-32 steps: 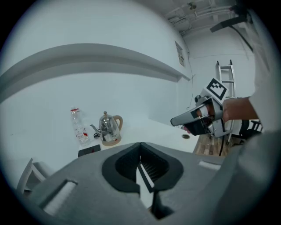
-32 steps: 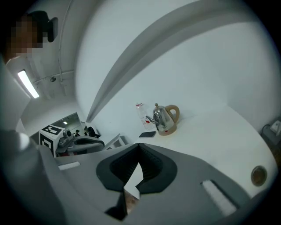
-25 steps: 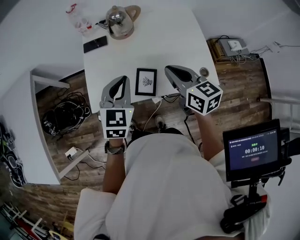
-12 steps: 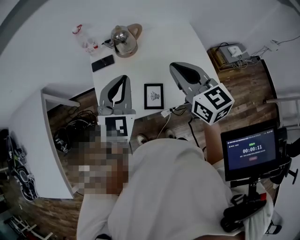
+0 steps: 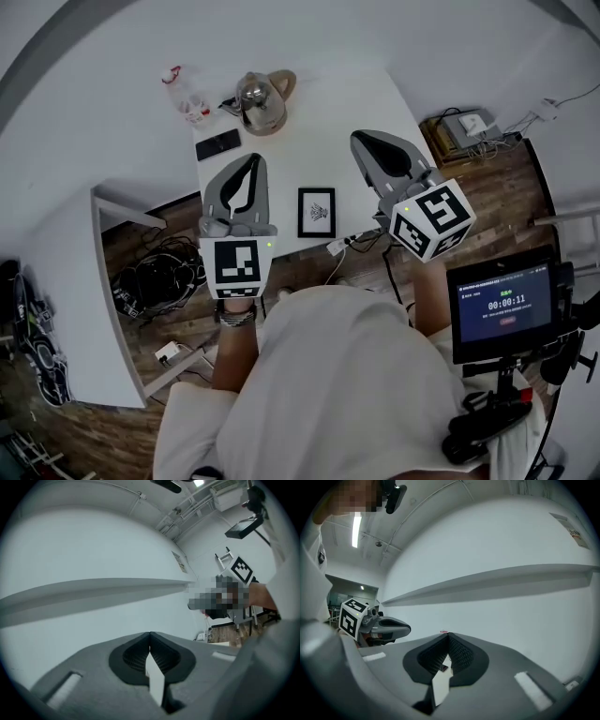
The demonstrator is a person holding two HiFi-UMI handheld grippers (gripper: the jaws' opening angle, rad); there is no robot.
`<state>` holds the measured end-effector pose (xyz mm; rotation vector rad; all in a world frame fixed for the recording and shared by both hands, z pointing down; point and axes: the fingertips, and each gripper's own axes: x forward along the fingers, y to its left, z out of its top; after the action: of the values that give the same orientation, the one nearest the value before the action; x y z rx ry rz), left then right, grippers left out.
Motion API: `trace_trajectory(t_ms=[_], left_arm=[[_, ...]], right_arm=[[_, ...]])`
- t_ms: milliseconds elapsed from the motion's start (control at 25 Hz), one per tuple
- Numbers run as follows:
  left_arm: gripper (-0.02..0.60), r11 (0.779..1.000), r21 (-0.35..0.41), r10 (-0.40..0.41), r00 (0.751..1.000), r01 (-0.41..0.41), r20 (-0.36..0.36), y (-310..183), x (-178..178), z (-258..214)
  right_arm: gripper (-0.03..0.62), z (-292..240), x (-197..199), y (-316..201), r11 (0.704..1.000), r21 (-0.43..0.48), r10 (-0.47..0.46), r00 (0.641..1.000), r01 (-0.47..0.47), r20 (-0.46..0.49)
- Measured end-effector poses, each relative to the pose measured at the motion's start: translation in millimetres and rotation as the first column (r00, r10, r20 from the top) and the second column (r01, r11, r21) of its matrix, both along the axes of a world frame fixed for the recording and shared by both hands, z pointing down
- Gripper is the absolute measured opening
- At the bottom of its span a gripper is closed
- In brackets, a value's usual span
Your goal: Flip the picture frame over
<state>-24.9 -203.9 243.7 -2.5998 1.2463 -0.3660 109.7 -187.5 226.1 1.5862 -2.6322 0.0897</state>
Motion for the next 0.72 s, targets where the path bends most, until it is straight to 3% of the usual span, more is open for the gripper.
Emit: trace_trajectory(t_ms=[720], left_arm=[[0.003,1.000,-0.016,0.013,1.000,-0.013,-0.001,3,0,11]], right_arm=[[0.003,9,-1,-1,1.000,-0.007,0.015,0.999,-0.015,-0.042]])
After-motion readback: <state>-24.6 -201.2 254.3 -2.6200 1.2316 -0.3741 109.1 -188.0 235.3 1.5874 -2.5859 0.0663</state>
